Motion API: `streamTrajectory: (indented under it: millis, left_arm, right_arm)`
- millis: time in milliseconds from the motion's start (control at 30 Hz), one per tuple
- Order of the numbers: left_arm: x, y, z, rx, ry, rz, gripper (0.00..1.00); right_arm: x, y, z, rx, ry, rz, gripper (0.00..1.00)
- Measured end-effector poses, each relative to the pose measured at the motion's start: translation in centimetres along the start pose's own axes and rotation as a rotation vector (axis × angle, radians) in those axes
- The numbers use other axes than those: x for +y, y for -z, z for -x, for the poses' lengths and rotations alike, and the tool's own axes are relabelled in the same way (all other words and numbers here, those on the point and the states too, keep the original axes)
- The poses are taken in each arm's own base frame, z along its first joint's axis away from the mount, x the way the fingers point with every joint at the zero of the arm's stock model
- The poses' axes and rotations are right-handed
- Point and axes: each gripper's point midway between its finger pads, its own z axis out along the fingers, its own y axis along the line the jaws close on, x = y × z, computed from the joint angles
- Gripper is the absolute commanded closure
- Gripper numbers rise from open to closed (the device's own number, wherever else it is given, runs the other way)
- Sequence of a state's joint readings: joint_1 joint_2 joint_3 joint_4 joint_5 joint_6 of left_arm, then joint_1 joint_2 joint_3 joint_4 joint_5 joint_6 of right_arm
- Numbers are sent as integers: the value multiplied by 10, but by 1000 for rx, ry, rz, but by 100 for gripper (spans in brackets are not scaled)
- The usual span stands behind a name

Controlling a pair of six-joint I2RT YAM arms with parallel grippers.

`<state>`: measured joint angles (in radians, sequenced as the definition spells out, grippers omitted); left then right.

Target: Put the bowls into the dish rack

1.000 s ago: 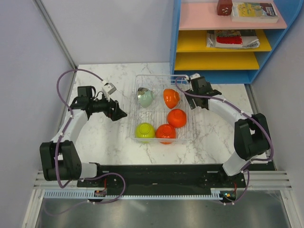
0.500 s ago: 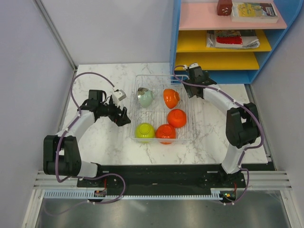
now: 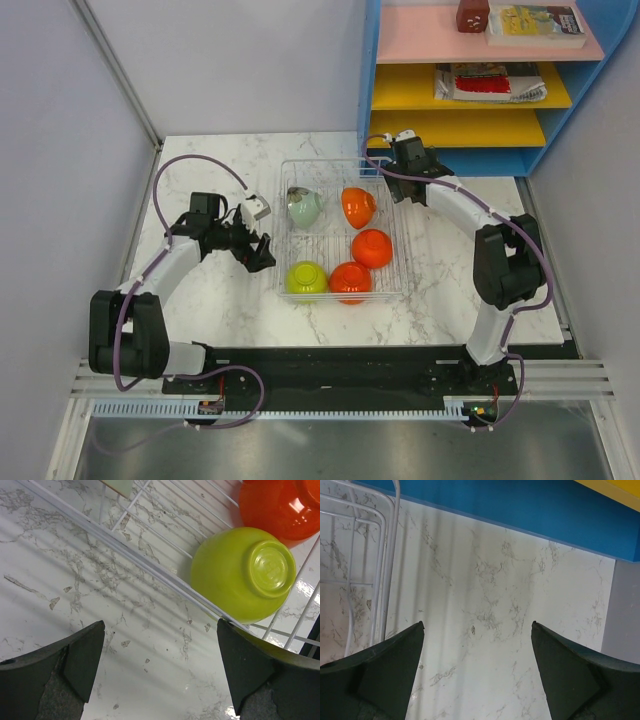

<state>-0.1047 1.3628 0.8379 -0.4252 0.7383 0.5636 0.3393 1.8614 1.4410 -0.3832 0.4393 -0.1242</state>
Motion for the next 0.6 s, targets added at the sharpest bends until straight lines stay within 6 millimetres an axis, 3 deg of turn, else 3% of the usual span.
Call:
streamTrajectory:
  millis: [233, 367, 467, 600]
  left_arm:
    - [1, 1, -3, 11, 2, 7, 0]
    - [11, 7, 3, -15, 29, 57, 0]
    - [30, 22, 7, -52, 82, 120, 0]
    - [63, 57, 23, -119, 118, 220, 0]
  right_arm:
    - [5, 3, 4, -13, 8, -3, 3]
    - [4, 6, 5, -17, 7, -3, 2]
    - [4, 16, -1, -12, 16, 14, 2]
    - [1, 46, -13, -2, 45, 72, 2]
